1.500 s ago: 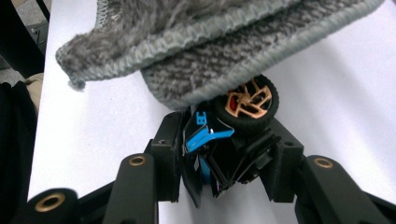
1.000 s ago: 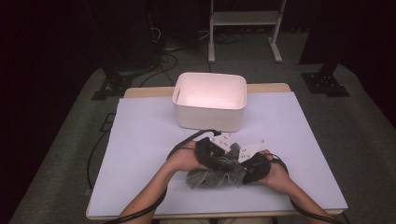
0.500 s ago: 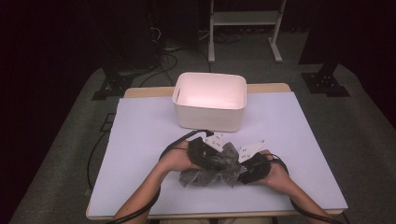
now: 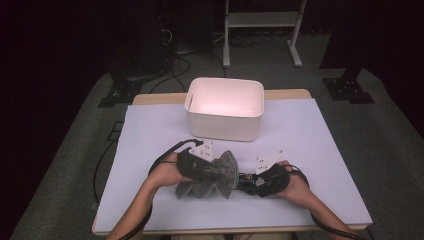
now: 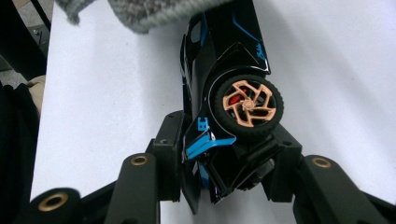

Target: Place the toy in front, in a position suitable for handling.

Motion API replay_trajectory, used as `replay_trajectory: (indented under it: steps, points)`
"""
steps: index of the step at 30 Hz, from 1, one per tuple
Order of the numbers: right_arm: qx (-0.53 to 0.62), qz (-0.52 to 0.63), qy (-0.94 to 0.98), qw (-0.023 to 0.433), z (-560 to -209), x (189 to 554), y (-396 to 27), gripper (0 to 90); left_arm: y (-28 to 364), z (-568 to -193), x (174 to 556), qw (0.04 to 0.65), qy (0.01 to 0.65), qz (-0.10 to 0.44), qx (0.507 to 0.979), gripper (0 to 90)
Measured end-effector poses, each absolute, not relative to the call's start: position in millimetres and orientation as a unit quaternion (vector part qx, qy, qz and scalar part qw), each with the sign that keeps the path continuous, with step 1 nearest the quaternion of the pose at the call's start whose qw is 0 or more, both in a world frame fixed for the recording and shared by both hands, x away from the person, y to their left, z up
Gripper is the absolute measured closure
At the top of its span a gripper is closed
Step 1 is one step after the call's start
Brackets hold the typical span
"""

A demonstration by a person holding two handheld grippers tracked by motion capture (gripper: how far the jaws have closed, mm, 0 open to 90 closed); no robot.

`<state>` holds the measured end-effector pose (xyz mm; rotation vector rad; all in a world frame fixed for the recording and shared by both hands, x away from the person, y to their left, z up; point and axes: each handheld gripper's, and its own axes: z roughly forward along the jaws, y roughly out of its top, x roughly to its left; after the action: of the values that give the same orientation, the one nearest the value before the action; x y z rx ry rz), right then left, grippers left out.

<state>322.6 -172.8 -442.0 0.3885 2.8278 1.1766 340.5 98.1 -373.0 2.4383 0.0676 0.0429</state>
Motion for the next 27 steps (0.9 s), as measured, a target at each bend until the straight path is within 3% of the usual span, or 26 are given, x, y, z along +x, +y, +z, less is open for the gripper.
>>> replay_trajectory:
  steps: [12, 27]
  points:
    - [0.129, 0.381, 0.915, 0.023, -442.0, 323.0, -172.8, 55.9, 107.2, -371.9, 343.3, 0.347, 0.039, 0.016, 0.937, 73.1]
    - [0.127, 0.379, 0.916, 0.024, -441.6, 323.1, -172.4, 55.9, 21.1, -367.8, 341.4, 0.327, -0.052, 0.005, 0.944, 73.1]
